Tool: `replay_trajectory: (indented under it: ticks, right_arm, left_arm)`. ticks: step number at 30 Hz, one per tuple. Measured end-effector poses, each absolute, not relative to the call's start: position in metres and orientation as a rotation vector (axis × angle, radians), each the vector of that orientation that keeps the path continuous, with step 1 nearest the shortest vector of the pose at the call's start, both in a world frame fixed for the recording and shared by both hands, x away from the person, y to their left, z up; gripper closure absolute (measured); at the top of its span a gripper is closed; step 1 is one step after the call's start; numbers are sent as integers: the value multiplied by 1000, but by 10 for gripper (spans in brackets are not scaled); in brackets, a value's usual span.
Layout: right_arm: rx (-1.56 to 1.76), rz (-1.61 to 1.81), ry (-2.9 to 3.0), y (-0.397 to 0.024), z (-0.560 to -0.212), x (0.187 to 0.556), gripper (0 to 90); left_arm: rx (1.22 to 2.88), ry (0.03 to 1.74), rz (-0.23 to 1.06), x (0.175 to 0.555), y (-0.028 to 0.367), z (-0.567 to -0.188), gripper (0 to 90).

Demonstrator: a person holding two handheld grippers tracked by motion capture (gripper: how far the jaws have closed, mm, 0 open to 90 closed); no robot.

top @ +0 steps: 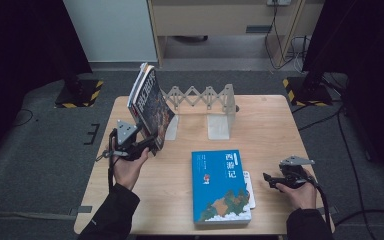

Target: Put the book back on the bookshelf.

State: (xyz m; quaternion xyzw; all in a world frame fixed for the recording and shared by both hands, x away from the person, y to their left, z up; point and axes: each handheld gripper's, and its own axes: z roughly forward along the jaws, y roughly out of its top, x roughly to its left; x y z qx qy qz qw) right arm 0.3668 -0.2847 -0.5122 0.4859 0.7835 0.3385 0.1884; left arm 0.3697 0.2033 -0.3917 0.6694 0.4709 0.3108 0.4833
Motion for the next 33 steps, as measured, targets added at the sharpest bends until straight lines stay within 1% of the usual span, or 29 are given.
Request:
replay_trajectory:
  ticks: [5,7,14,17,21,25,27,31,33]
  right_arm:
    - [1374,1001,2171,-282,-508,366,223]
    - [1367,1004,2175,-281,-506,366,226]
    - [1337,1054,2176,-275,-501,363,236]
    - [1340,1093,2169,-272,-499,362,243]
    - [1336,1119,2177,-266,-497,360,248]
    - [1325,1144,2180,-259,-495,359,249]
    - [1311,1152,2187,-256,-495,359,249]
    - [1316,1178,2195,-249,-495,358,249]
    - [1307,1184,2200,-246,-495,358,257]
  left_arm:
    - [1650,1125,658,359,199,-413,358]
    - [1692,1129,627,358,196,-422,352]
    - [1761,1145,538,354,188,-450,328]
    - [1780,1147,479,354,183,-459,322]
    - [1847,1120,443,354,172,-471,320]
    - [1879,1097,398,355,163,-480,304]
    - [1883,1094,364,356,158,-485,301]
    - [1882,1118,257,360,151,-495,302]
    - [1899,1117,247,361,149,-498,302]
